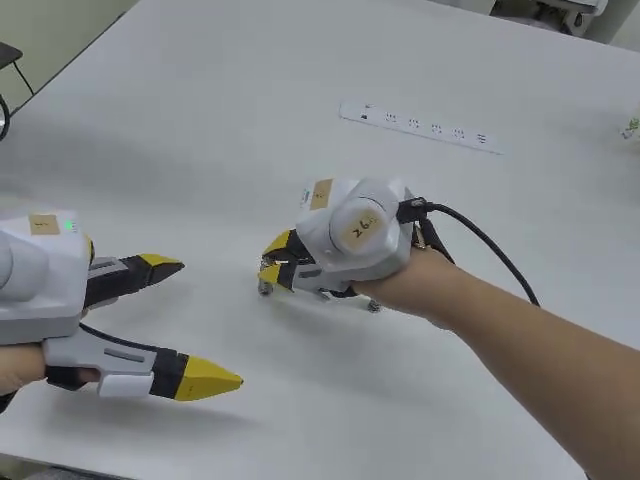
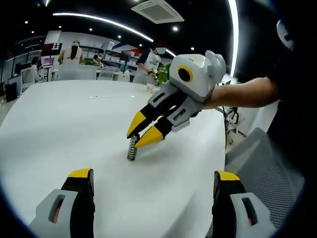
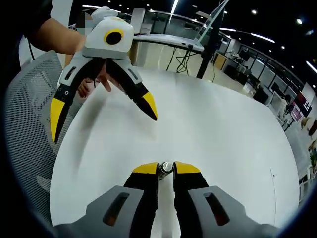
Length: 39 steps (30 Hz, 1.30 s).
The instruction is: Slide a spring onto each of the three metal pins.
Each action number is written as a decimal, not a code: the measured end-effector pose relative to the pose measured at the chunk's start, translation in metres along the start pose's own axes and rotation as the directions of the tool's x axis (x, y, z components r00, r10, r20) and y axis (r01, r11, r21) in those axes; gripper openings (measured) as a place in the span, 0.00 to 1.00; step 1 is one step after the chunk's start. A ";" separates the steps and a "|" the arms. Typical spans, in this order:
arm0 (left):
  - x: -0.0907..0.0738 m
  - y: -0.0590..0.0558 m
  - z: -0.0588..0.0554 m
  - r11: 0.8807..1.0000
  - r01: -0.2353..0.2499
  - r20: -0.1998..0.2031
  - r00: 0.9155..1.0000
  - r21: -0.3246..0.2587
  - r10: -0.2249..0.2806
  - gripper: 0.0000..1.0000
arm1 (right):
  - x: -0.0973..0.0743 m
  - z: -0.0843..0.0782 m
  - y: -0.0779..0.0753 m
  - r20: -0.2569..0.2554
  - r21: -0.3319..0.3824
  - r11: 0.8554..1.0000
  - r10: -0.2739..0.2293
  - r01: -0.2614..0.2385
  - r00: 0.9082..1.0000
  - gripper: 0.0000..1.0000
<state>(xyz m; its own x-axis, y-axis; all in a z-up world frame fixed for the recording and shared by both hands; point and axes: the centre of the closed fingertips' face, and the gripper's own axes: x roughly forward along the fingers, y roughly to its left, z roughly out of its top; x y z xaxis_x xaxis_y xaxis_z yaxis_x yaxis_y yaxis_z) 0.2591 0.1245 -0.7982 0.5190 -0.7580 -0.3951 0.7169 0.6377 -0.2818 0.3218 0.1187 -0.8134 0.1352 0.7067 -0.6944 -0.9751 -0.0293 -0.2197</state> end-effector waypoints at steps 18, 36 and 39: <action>0.001 0.000 0.003 1.000 0.002 0.002 1.000 0.008 -0.002 0.98 | 0.000 0.001 0.001 -0.004 0.003 1.000 -0.005 0.005 1.000 0.09; 0.003 0.000 0.012 1.000 0.003 0.002 1.000 0.024 -0.003 0.98 | -0.013 0.004 -0.008 0.009 0.039 0.998 -0.048 0.048 0.999 0.26; 0.004 0.001 0.015 1.000 0.002 0.007 1.000 0.025 -0.002 0.98 | -0.019 0.007 -0.011 0.030 0.053 0.996 -0.068 0.066 0.997 0.28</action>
<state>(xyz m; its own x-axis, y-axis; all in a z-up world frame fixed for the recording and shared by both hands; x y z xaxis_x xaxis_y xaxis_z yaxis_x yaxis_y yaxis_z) 0.2686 0.1200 -0.7867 0.5208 -0.7602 -0.3884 0.7295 0.6326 -0.2602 0.3285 0.1108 -0.7933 0.1955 0.7282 -0.6570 -0.9720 0.0549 -0.2284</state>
